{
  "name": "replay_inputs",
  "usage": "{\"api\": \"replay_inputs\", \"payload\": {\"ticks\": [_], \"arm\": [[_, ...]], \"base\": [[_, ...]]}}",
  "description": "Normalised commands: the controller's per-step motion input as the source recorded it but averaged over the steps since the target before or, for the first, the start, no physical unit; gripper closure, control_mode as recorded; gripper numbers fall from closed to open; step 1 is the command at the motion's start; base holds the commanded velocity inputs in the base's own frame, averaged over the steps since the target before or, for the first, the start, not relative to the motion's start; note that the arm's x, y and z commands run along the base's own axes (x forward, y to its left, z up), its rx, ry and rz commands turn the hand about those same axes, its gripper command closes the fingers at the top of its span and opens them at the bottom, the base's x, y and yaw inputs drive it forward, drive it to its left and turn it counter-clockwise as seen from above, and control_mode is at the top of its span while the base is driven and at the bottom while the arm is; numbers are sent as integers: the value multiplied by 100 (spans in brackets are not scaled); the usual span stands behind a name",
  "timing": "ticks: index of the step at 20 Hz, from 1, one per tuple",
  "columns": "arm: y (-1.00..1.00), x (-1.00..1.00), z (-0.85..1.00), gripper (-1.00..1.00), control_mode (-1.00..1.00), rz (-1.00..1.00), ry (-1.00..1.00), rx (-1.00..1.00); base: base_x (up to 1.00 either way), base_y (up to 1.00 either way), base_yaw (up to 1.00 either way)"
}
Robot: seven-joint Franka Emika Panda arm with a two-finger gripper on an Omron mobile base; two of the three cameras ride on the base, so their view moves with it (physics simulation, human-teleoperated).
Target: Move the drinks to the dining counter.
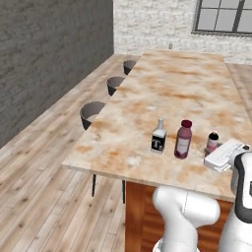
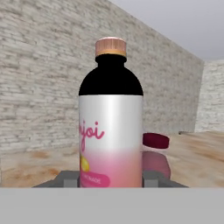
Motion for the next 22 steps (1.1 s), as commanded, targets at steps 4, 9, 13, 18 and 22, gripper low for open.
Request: {"api": "replay_inputs", "payload": {"ticks": [4, 9, 13, 18, 22], "arm": [[-41, 1, 0, 100, -100, 0, 0, 0], [-16, 13, -7, 100, -100, 0, 0, 0], [-1, 20, -20, 100, -100, 0, 0, 0], [0, 10, -34, 100, -100, 0, -1, 0], [0, 19, -28, 100, -100, 0, -1, 0]], "base": [[0, 0, 0], [0, 0, 0], [0, 0, 0], [0, 0, 0], [0, 0, 0]]}}
